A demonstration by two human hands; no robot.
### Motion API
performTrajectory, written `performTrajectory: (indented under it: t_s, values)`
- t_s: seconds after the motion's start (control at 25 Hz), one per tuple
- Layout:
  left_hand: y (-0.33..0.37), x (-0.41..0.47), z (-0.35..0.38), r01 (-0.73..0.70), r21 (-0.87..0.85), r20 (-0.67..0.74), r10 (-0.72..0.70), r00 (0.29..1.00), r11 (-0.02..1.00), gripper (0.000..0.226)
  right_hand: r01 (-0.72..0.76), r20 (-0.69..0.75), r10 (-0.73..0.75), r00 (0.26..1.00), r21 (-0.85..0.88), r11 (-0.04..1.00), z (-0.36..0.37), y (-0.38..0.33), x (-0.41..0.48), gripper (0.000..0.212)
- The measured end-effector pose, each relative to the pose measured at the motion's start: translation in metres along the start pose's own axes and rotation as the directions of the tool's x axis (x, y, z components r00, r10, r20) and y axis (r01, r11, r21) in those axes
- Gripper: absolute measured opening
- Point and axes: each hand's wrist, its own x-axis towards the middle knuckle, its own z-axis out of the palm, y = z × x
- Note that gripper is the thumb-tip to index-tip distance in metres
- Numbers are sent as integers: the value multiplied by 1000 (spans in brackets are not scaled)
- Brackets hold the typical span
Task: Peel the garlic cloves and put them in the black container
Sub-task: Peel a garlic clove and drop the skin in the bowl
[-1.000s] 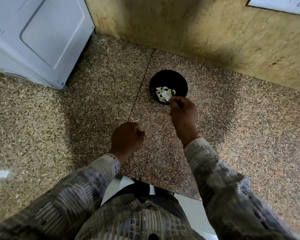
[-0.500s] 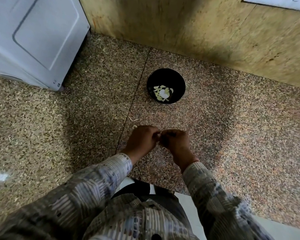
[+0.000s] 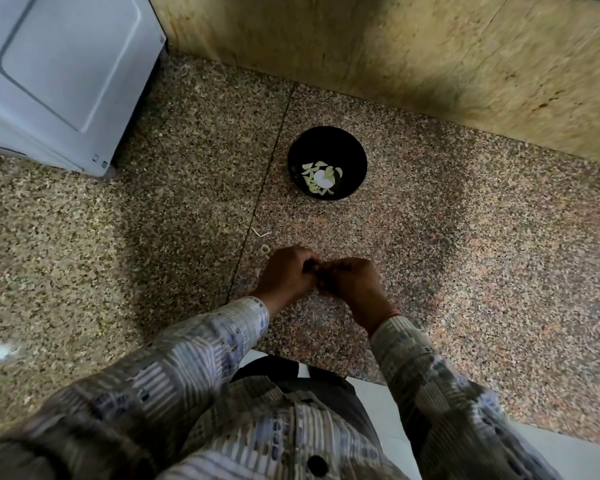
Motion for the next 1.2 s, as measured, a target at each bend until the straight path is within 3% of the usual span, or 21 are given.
performTrajectory:
  t_s: [0.12,0.2,0.28,0.4,0.48,0.72,0.88,1.08,1.2]
  values:
    - [4,4,1,-42,111,26,39,999,993,13,212,-14,-249,968,-479,852,2,11,9,11]
    - [7,8,0,-24,151,14,22,1000,988,19,268,-38,-344,938,-547,793,6,16,14,11]
    - [5,10,-2,-18,152,17,16,1000,988,17,220,-100,-309,946,-502,836,5,10,18,7]
    - [-3,8,-5,-45,65,36,43,998,997,10,64,-155,-152,976,-463,884,-1,-5,26,21]
    - [-8,9,-6,-61,40,43,59,997,997,11,43,-165,-131,977,-454,890,-2,-7,29,22]
    - [-7,2,-4,-163,145,95,150,984,976,16,180,-135,-301,944,-554,813,4,12,19,25]
    - [2,2,2,-50,189,48,42,998,981,11,274,-71,-376,924,-562,780,-3,21,16,22]
    - [10,12,0,52,225,84,-72,994,973,12,156,-156,-267,951,-501,851,3,9,21,21]
    - [11,15,-2,74,241,106,-101,989,968,13,216,-96,-302,948,-502,838,0,12,16,17]
